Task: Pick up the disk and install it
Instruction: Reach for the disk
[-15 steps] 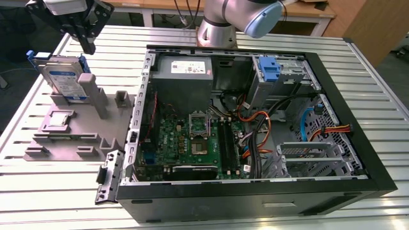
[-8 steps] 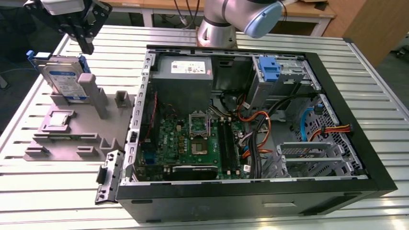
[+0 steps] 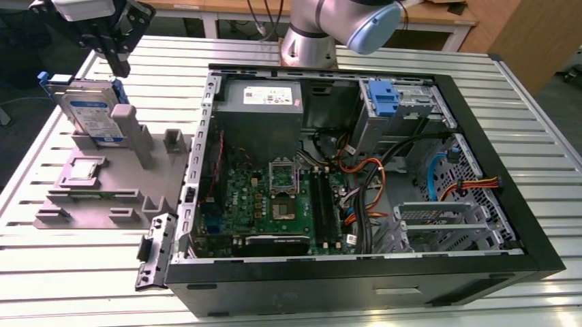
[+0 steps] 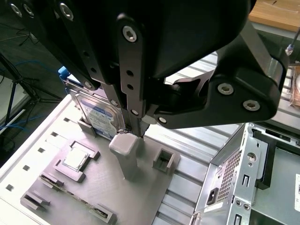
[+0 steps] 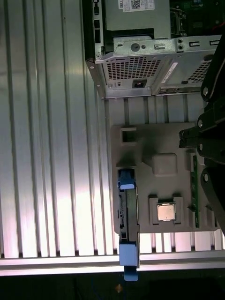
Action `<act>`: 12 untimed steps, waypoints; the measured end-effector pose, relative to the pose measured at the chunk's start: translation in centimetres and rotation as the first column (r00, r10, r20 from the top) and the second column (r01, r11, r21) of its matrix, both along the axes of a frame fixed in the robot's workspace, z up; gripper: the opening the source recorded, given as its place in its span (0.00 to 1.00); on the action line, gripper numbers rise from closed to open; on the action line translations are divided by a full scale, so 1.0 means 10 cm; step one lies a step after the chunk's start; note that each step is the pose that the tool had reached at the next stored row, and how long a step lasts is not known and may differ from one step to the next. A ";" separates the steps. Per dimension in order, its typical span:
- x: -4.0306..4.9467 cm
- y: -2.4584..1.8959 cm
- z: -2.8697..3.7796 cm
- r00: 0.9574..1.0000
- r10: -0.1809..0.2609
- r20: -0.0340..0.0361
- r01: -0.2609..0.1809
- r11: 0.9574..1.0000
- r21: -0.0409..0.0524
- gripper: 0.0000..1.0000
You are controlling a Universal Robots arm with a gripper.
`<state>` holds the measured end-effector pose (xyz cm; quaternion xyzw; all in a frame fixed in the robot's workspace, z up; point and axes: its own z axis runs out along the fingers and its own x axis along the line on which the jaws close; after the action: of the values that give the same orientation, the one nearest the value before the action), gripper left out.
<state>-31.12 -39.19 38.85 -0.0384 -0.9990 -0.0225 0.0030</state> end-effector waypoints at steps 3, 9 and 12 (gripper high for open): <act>-0.025 0.000 -0.001 1.000 0.000 0.000 0.000 1.000 0.000 0.10; -0.104 0.029 -0.003 1.000 0.000 0.000 0.000 1.000 0.000 0.10; -0.170 0.072 -0.007 1.000 0.000 0.000 0.000 1.000 0.000 0.10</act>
<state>-32.82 -38.48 38.77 -0.0384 -0.9990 -0.0225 0.0031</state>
